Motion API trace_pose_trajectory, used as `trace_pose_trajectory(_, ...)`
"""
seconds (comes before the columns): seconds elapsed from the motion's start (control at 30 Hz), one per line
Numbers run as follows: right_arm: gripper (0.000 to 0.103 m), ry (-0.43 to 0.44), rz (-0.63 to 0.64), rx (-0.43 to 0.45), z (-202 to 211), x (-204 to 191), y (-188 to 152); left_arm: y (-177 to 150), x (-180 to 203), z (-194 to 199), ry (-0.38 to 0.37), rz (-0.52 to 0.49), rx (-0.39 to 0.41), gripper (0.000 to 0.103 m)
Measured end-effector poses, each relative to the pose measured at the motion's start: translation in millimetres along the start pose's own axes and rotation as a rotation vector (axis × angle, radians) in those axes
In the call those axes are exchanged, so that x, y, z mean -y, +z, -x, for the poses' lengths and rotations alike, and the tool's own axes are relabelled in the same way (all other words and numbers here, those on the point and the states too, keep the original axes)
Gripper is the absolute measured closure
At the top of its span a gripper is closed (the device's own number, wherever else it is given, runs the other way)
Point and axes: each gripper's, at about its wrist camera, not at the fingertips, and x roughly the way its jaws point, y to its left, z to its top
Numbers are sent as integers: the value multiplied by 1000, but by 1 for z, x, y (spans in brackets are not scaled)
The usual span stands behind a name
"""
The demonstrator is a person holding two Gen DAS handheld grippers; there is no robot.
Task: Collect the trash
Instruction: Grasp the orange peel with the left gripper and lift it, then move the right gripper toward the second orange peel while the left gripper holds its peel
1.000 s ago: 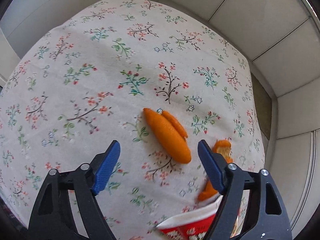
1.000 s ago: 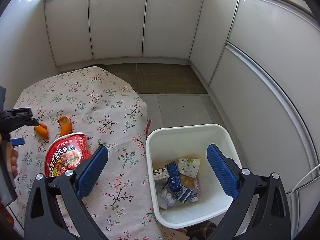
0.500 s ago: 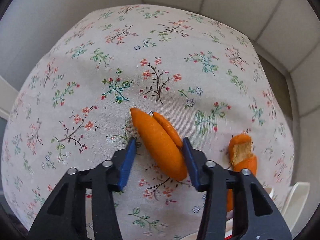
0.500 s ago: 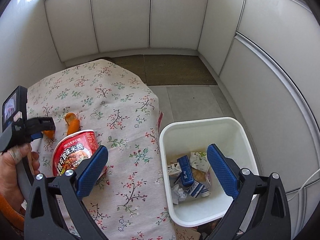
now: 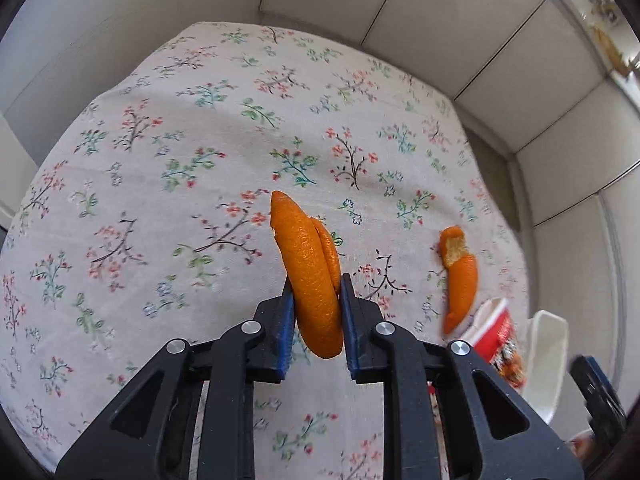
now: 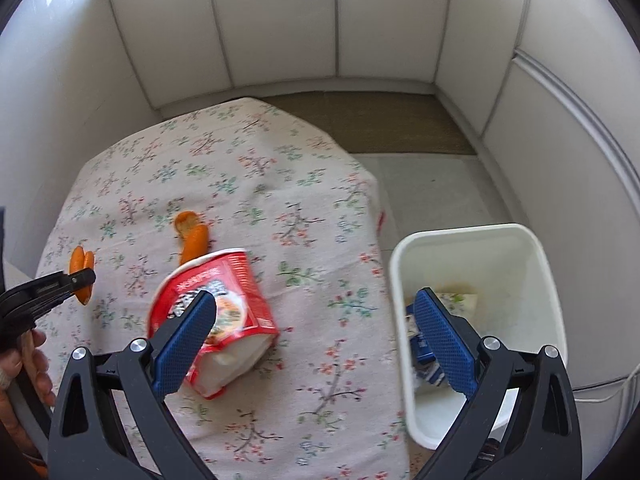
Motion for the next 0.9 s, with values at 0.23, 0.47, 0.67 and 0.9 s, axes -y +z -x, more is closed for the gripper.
trace_pose_trajectory(0.23, 7, 28, 14, -109, -32, -36, 43, 10, -20, 45, -26, -14, 180, 83)
trace_pose_trajectory(0.47, 7, 38, -43, -228, -81, -70, 75, 28, -24, 75, -98, -11, 277, 83)
trace_pose_trajectory(0.67, 7, 37, -65, -319, -122, -93, 68, 31, -32, 78, -172, 25, 242, 83)
trace_pose_trajectory(0.9, 21, -6, 46, -375, -138, -126, 51, 36, -38, 74, -197, 41, 214, 83)
